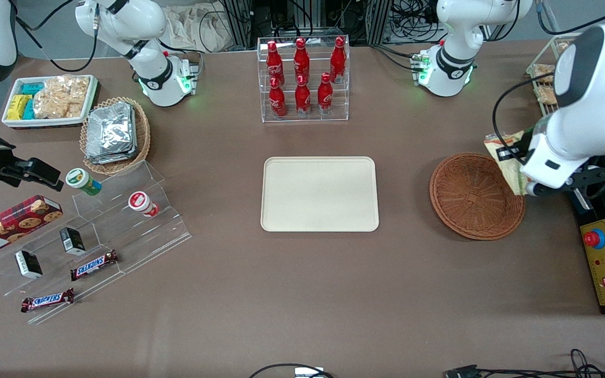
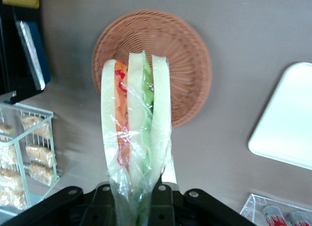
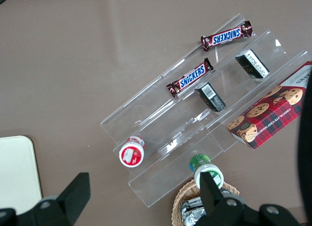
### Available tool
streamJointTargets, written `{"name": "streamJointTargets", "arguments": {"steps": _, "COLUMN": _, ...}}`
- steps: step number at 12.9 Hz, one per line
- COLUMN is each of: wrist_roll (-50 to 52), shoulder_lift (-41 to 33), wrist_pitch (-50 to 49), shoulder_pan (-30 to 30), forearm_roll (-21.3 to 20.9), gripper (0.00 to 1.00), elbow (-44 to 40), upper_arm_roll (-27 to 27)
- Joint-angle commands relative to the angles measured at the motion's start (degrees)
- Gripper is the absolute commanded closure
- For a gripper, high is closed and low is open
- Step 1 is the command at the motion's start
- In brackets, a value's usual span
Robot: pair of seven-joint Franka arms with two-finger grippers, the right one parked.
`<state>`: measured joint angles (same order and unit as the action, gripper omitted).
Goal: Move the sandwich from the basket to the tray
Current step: 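Lift the wrapped sandwich up out of the basket with the left gripper, then carry the sandwich over the cream tray with the left gripper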
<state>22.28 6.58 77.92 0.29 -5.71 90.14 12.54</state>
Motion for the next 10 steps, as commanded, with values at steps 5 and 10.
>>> {"name": "streamJointTargets", "arguments": {"steps": 5, "wrist_roll": 6.18, "shoulder_lift": 5.98, "wrist_pitch": 2.83, "shoulder_pan": -0.38, "forearm_roll": 0.18, "gripper": 1.00, "elbow": -4.72, "upper_arm_roll": 17.22}}
{"name": "streamJointTargets", "arguments": {"steps": 10, "wrist_roll": 20.44, "shoulder_lift": 12.76, "wrist_pitch": 20.73, "shoulder_pan": -5.83, "forearm_roll": -0.09, "gripper": 1.00, "elbow": 5.80, "upper_arm_roll": 19.97}}
